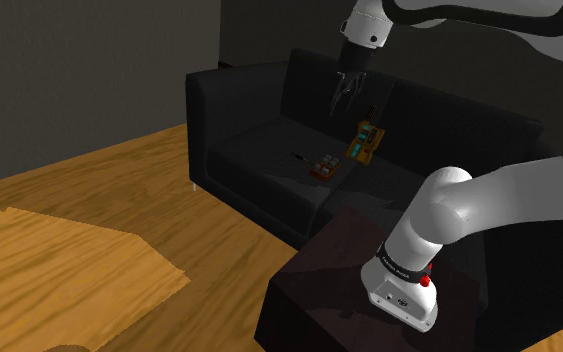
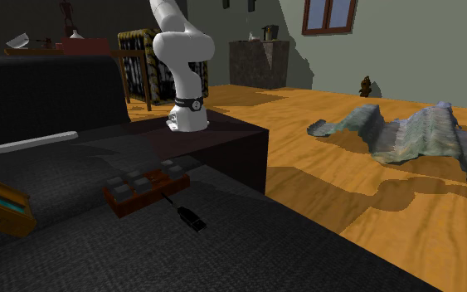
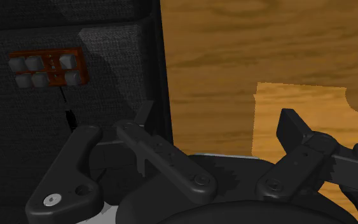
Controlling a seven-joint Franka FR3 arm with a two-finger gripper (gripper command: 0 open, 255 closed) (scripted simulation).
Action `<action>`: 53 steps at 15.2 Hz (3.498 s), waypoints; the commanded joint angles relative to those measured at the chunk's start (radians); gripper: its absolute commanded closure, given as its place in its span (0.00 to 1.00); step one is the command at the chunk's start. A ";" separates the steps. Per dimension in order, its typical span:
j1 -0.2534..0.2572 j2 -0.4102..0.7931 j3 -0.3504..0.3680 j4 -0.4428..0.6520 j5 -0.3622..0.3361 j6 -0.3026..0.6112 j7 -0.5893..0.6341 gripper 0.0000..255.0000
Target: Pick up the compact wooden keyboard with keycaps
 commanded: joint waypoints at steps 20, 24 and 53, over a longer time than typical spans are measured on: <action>-0.082 0.408 -0.311 -0.128 -0.112 0.554 -0.353 0.00; -0.080 0.554 -0.376 -0.088 -0.078 0.660 -0.448 0.00; -0.246 1.306 -0.360 0.317 0.406 0.930 -0.989 1.00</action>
